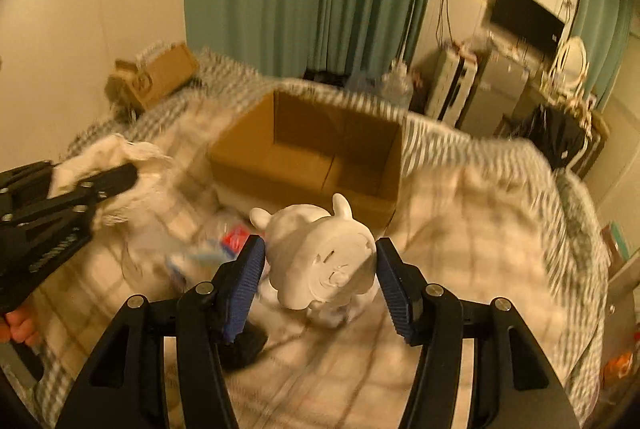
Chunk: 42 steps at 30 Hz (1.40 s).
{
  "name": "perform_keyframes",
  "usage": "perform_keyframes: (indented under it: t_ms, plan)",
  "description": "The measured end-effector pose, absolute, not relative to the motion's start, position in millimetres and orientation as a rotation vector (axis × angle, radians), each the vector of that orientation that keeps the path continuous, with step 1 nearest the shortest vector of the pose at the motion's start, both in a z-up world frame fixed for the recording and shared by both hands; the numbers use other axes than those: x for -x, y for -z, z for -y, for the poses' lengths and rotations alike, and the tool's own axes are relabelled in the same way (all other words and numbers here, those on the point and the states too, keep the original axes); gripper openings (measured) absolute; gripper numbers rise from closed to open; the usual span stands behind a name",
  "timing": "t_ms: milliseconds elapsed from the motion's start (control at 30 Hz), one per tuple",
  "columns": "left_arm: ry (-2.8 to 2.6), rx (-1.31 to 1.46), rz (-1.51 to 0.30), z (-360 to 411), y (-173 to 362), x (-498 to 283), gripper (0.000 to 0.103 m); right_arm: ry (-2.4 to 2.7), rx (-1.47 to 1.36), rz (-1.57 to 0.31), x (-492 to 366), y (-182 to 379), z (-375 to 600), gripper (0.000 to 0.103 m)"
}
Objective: Organize objects
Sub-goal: 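Carry the cloth and piggy into the cardboard box and open both tools, then grasp the white tape roll with the left tool while the right tool grasps the black round object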
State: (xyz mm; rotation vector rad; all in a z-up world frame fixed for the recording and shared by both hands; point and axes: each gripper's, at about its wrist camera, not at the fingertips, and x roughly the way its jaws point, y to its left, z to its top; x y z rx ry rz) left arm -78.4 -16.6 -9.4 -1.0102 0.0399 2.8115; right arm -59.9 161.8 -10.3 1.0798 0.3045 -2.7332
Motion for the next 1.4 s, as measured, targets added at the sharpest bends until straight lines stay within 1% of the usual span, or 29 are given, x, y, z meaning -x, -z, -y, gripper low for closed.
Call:
perform_keyframes:
  t_ms: [167,333,533,733,800,833,867,900,933,967,1033,1133,1200,1233,1267,1400]
  plan:
    - [-2.777,0.94,-0.028,3,-8,128,0.019,2.793,-0.996,-0.343,105,-26,-164,0.056]
    - [-2.752,0.971,-0.079,-11,5,185,0.019,2.822,-0.989,-0.335,162,-31,-168,0.056]
    - [-2.723,1.068,-0.11,-28,43,236,0.019,2.804,-1.072,-0.276,228,2,-178,0.056]
    - [-2.687,1.149,-0.152,-40,79,256,0.019,2.758,-1.164,-0.22,256,46,-186,0.056]
    - [-2.677,1.166,-0.151,-43,83,258,0.022,2.75,-1.169,-0.188,259,53,-191,0.056]
    - [-2.67,1.172,-0.146,-42,84,259,0.028,2.749,-1.168,-0.167,259,55,-193,0.057]
    - [-2.662,1.176,-0.141,-41,84,258,0.043,2.749,-1.171,-0.15,260,55,-196,0.057]
    - [-2.663,1.175,-0.134,-41,82,255,0.055,2.751,-1.173,-0.139,259,54,-197,0.059]
    - [-2.675,1.162,-0.129,-40,79,252,0.075,2.767,-1.158,-0.126,256,50,-200,0.073]
    - [-2.691,1.143,-0.127,-40,75,249,0.087,2.785,-1.135,-0.111,255,46,-202,0.086]
    - [-2.718,1.097,-0.128,-35,64,239,0.09,2.821,-1.089,-0.084,242,34,-207,0.087]
    - [-2.733,1.078,-0.125,-25,44,224,0.092,2.86,-1.056,-0.088,224,10,-212,0.087]
    - [-2.757,1.042,-0.117,-16,28,207,0.096,2.89,-1.018,-0.097,207,-6,-214,0.088]
    - [-2.769,1.025,-0.114,-13,20,199,0.101,2.901,-1.001,-0.105,198,-15,-214,0.09]
    - [-2.783,1.004,-0.111,-8,13,191,0.103,2.91,-0.988,-0.115,189,-22,-214,0.09]
    - [-2.826,0.949,-0.095,11,-12,149,0.103,2.919,-0.934,-0.175,143,-51,-207,0.09]
